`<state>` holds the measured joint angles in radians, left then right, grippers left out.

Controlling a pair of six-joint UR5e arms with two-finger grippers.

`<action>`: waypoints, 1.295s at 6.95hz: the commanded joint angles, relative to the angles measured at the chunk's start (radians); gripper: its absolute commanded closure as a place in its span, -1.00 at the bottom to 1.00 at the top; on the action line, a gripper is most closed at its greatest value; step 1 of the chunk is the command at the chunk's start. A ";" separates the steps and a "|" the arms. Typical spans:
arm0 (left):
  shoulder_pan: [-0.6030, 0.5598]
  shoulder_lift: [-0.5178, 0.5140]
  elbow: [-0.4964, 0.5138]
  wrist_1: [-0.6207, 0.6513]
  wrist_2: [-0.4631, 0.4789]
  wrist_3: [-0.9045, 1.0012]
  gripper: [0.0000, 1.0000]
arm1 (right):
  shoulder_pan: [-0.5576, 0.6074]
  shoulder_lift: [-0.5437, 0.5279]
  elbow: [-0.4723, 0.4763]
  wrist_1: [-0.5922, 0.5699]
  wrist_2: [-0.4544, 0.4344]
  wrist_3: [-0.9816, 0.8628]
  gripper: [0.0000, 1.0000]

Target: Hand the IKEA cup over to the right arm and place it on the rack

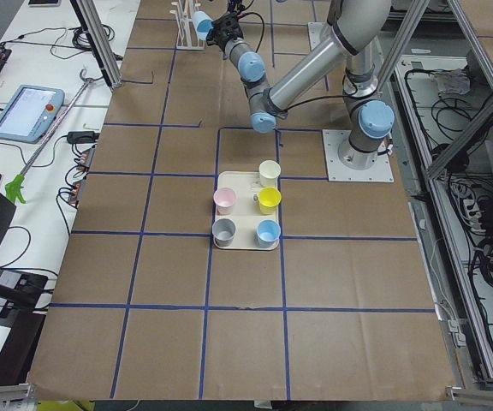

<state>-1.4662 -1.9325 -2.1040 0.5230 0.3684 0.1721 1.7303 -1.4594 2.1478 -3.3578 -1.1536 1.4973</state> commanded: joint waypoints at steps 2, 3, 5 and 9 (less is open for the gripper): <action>-0.002 0.003 0.001 0.000 0.004 0.000 0.84 | 0.060 0.051 -0.065 -0.005 -0.049 0.003 -0.93; -0.002 0.003 0.001 0.000 0.003 0.000 0.84 | 0.060 0.054 -0.074 -0.003 -0.051 0.004 -0.93; -0.002 0.004 0.001 0.000 0.003 -0.002 0.84 | 0.067 0.095 -0.117 -0.005 -0.046 0.004 -0.93; -0.002 0.006 0.004 0.000 0.003 -0.011 0.84 | 0.090 0.171 -0.175 -0.020 -0.047 0.004 -0.93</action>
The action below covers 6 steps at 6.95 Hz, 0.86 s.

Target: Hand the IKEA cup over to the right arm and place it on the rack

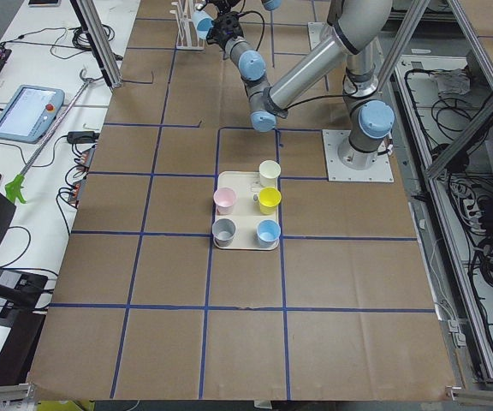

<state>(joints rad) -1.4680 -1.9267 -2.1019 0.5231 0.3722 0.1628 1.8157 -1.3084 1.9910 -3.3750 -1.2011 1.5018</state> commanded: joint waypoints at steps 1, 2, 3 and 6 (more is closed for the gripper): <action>0.000 0.000 0.002 0.000 0.001 -0.006 0.84 | 0.011 0.040 -0.044 -0.001 -0.002 0.000 -0.93; 0.000 0.000 0.002 0.000 0.001 -0.009 0.84 | 0.017 0.052 -0.055 -0.001 -0.002 0.000 -0.93; 0.000 0.000 0.002 0.000 0.001 -0.009 0.84 | 0.017 0.054 -0.058 -0.001 -0.005 0.000 -0.92; 0.000 0.000 0.005 -0.002 -0.001 -0.012 0.82 | 0.017 0.052 -0.052 0.000 0.006 -0.003 -0.32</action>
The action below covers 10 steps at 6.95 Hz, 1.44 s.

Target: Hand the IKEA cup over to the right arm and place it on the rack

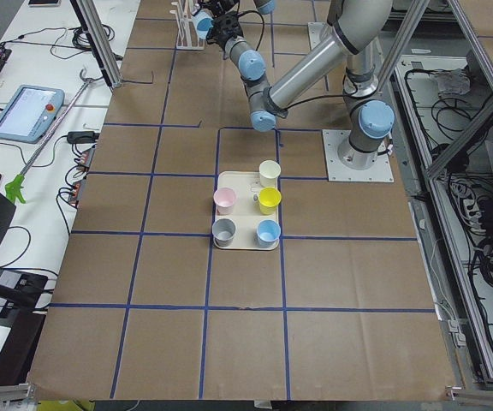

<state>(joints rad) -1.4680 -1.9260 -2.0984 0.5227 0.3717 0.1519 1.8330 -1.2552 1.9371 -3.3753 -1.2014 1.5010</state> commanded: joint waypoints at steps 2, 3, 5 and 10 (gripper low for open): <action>0.000 0.001 0.003 -0.001 0.001 -0.015 0.76 | 0.006 -0.003 0.005 0.001 0.002 -0.002 -0.09; 0.000 0.001 0.005 -0.001 0.001 -0.015 0.69 | 0.006 -0.004 0.003 0.001 0.002 -0.004 0.00; 0.000 0.007 0.005 -0.001 0.015 -0.017 0.44 | 0.006 -0.006 0.003 0.002 0.002 -0.004 0.08; 0.011 0.019 0.008 0.003 0.052 -0.040 -0.96 | 0.006 -0.007 0.003 0.002 0.003 -0.004 0.08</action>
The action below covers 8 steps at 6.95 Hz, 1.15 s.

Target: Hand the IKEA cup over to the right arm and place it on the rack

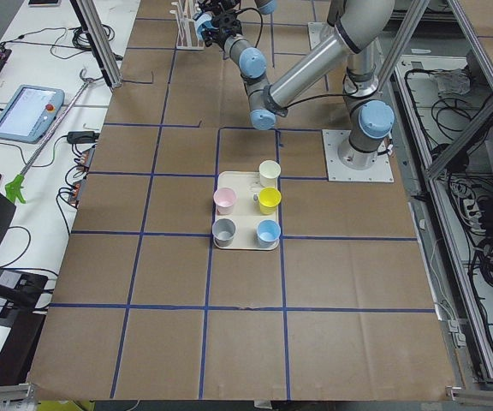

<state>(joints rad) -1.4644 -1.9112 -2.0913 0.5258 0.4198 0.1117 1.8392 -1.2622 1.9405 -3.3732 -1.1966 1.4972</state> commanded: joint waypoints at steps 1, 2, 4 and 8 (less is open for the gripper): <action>0.030 0.011 -0.006 0.000 0.002 -0.001 -0.96 | 0.000 -0.002 -0.002 0.003 0.000 0.000 0.11; 0.085 0.014 -0.010 0.002 -0.028 -0.001 -0.96 | -0.008 0.000 -0.002 0.002 0.005 -0.005 0.15; 0.156 0.032 -0.010 -0.007 -0.075 -0.004 -0.96 | -0.070 0.000 -0.002 -0.002 0.008 -0.011 0.22; 0.148 0.134 0.002 -0.273 0.364 -0.052 -0.96 | -0.265 -0.011 -0.038 0.003 0.008 -0.718 0.22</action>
<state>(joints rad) -1.3131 -1.8335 -2.0905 0.3893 0.6242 0.0613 1.6186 -1.2720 1.9091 -3.3699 -1.1866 1.0378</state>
